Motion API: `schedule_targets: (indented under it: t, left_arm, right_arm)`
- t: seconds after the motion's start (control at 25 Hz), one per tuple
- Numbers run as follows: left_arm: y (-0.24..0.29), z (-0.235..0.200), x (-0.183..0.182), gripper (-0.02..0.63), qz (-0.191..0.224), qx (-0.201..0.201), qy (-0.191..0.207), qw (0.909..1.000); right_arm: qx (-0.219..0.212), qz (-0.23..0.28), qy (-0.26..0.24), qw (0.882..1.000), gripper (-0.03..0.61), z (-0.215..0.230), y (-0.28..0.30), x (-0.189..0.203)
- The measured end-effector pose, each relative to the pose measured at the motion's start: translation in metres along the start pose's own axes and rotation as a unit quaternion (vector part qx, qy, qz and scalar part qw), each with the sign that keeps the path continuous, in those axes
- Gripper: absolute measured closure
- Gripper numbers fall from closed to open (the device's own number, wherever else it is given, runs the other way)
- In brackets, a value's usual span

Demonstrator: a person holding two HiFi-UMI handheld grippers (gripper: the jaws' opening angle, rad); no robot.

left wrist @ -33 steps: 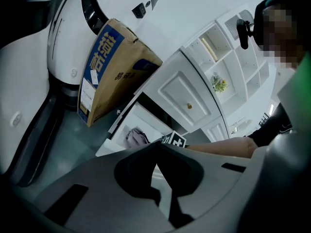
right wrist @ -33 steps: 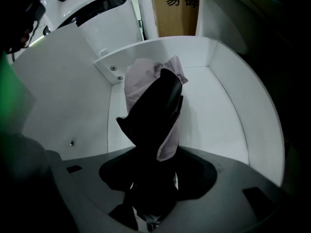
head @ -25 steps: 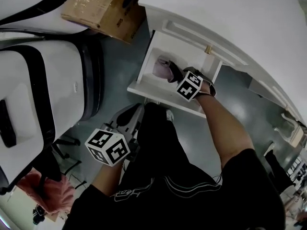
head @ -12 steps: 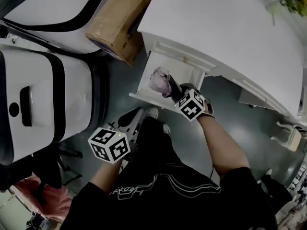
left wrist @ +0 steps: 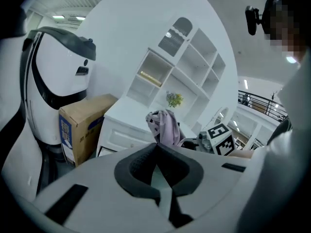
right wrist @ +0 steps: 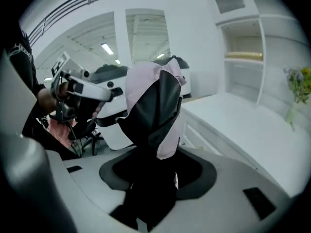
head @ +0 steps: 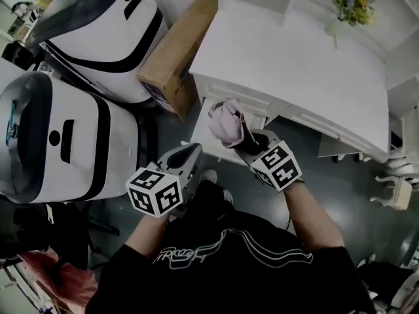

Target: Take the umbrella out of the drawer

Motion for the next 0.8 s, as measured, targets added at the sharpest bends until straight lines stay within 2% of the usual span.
schedule_targets:
  t: [0.2,0.44,0.64,0.8]
  left_arm:
    - [-0.024,0.055,-0.022,0.592,0.029,0.03,0.017,0.999]
    - [-0.046,0.104,-0.065,0.592,0.084,0.054,0.065,0.9928]
    - [-0.058,0.128,-0.081,0.593,0.106,0.069,0.088,0.988]
    - [-0.05,0.143,-0.085,0.592,0.107,0.08,0.107,0.9852]
  right_arm:
    - [0.01,0.087,0.0,0.996,0.364,-0.034,-0.083,-0.039]
    - [0.027,0.193,0.006,0.981,0.364,-0.044,-0.158,-0.069]
    - [0.024,0.24,-0.001,0.971,0.364,-0.05,-0.193,-0.088]
    - [0.012,0.265,0.007,0.964,0.364,-0.043,-0.199,-0.085]
Point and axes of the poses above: the fingertips, and each gripper's own axes: y forward along the fingers, z to its right, x out of its underside, the point moved 8 cm from there along -y, backward along the fingers, and after that the axes turned 3 degrees about z, right-handed, at the moved point
